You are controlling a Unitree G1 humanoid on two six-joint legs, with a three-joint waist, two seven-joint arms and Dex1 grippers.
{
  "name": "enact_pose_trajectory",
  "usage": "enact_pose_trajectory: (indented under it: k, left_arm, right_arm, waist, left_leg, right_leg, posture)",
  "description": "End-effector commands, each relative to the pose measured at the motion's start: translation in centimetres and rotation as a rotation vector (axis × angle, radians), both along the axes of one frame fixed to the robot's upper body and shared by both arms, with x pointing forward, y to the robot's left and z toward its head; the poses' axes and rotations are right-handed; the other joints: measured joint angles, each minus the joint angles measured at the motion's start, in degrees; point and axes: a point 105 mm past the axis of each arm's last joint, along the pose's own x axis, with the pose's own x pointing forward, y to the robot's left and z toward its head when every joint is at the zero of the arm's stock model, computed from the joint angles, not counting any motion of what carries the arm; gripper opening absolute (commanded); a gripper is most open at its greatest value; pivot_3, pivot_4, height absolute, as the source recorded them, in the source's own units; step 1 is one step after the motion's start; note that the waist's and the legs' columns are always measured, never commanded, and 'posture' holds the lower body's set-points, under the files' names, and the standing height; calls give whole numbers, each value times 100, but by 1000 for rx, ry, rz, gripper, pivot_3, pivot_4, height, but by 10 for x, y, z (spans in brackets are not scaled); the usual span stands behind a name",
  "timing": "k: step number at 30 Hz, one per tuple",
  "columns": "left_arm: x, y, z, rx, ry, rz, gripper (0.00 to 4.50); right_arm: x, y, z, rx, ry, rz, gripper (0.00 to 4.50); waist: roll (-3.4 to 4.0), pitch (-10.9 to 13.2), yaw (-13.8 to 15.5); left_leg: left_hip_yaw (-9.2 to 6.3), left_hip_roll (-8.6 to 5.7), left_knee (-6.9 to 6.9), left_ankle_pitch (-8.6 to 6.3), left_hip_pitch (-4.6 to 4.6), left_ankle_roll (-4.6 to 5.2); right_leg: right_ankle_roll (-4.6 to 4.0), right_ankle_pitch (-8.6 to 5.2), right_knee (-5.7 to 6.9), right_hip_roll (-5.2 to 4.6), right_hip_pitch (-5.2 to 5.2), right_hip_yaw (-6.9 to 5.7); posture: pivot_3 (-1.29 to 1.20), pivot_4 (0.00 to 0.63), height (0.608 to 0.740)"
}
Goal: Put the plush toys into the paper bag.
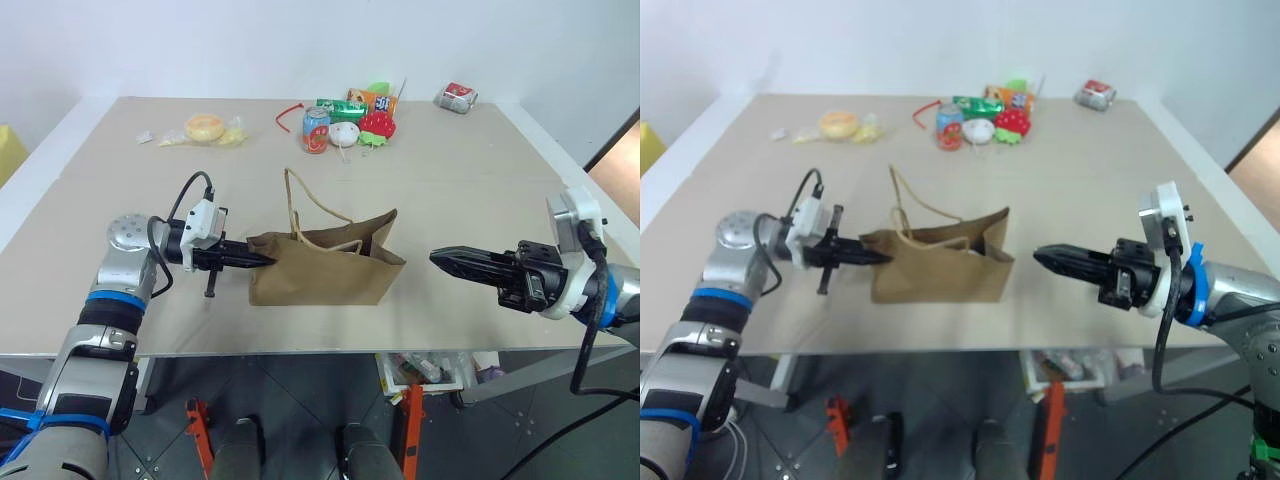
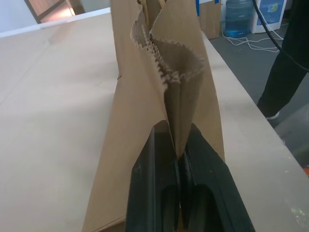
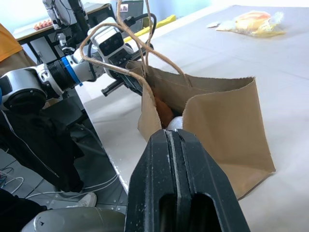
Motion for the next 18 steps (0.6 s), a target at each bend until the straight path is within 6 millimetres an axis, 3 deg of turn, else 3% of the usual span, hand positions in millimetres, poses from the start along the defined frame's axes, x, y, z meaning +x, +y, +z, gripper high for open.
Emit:
enact_pose_trajectory:
  k: [1, 8, 10, 18]
  left_arm:
    - [4, -5, 9, -19, -15, -12, 862]
    - [16, -3, 33, -122, -47, 60, 3497]
    - [18, -3, 41, -151, -44, 73, 3857]
    - [7, 18, 69, -178, 155, 165, 3857]
  right_arm:
    - [-4, 2, 10, 2, -52, 0, 0]
    - [-2, -5, 14, 4, -50, -13, 0]
    - [-2, -6, 15, 4, -51, -15, 0]
    - [2, -13, 21, 22, -59, -31, 0]
  waist:
    - [0, 0, 0]
    - [0, 0, 1]
    - [0, 0, 1]
    - [-1, 1, -2]
  left_leg:
    - [0, 0, 2, 0, 0, 0]
    - [0, 0, 4, 1, 0, 1]
    - [0, 0, 5, 1, 0, 1]
    - [-1, 0, 5, 2, 0, 2]
  right_leg:
    - [0, 0, 0, 0, 2, 0]
    - [0, 1, 2, 0, 3, 0]
    - [1, 2, 2, 0, 4, 0]
    - [4, 2, 6, 1, 2, 0]
  posture:
    - [0, 150, 740]
    - [0, 150, 740]
    - [0, 150, 740]
    - [0, 150, 740]
